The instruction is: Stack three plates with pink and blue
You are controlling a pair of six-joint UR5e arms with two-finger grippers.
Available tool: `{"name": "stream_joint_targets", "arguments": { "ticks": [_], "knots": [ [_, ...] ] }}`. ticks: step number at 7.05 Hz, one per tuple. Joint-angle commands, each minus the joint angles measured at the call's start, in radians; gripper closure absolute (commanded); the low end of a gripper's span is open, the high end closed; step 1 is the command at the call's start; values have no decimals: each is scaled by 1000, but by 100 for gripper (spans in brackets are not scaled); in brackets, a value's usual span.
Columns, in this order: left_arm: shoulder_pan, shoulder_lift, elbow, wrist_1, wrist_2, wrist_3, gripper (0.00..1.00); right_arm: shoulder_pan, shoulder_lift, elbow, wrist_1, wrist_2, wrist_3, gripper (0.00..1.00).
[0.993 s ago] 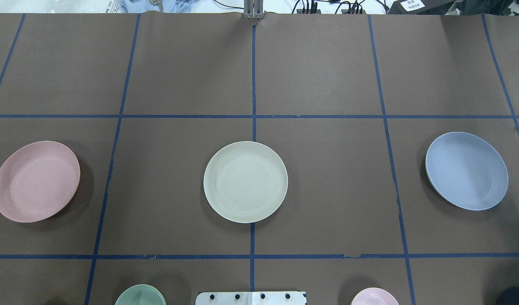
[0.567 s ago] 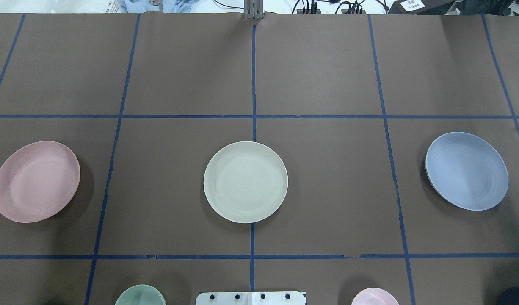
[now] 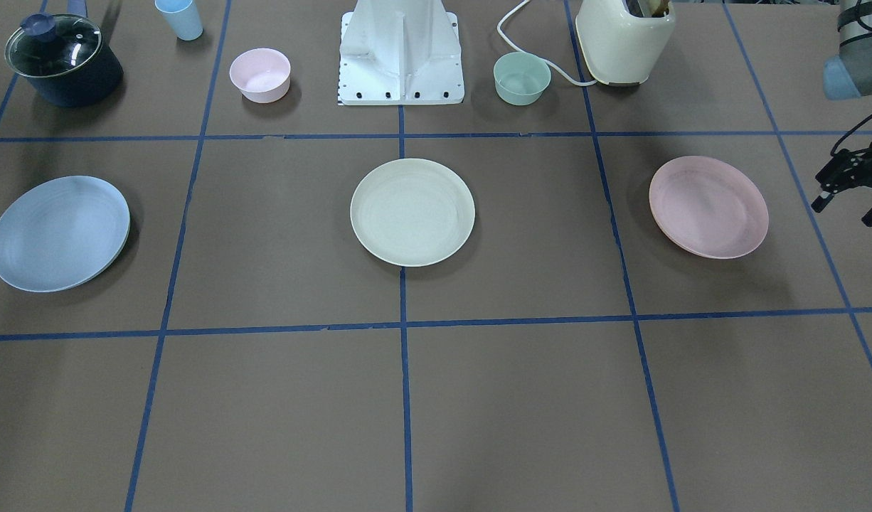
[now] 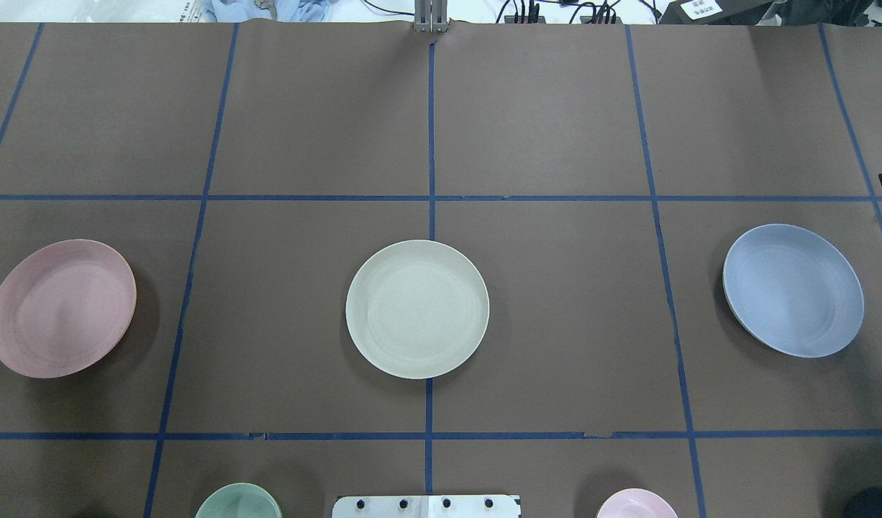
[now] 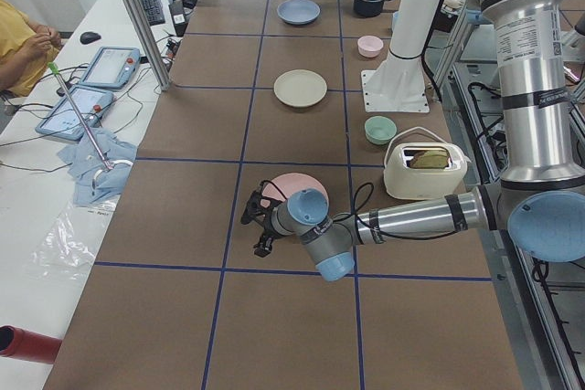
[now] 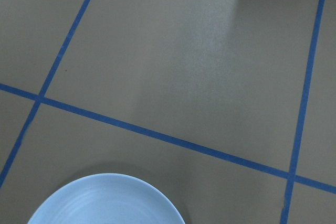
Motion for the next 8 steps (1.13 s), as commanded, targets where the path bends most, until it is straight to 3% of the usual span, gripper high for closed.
{"name": "stream_joint_targets", "arguments": {
  "ticks": [1,5,6,8],
  "knots": [
    [109,1,11,-31,22,-65,1,0,-5,0,1,0,1,0],
    [215,12,13,-43,85,-67,1,0,-16,0,1,0,1,0],
    [243,12,13,-43,111,-67,7,0,-16,0,1,0,1,0],
    [250,14,14,-43,110,-64,91,0,-18,-1,1,0,0,0]
  ]
}}
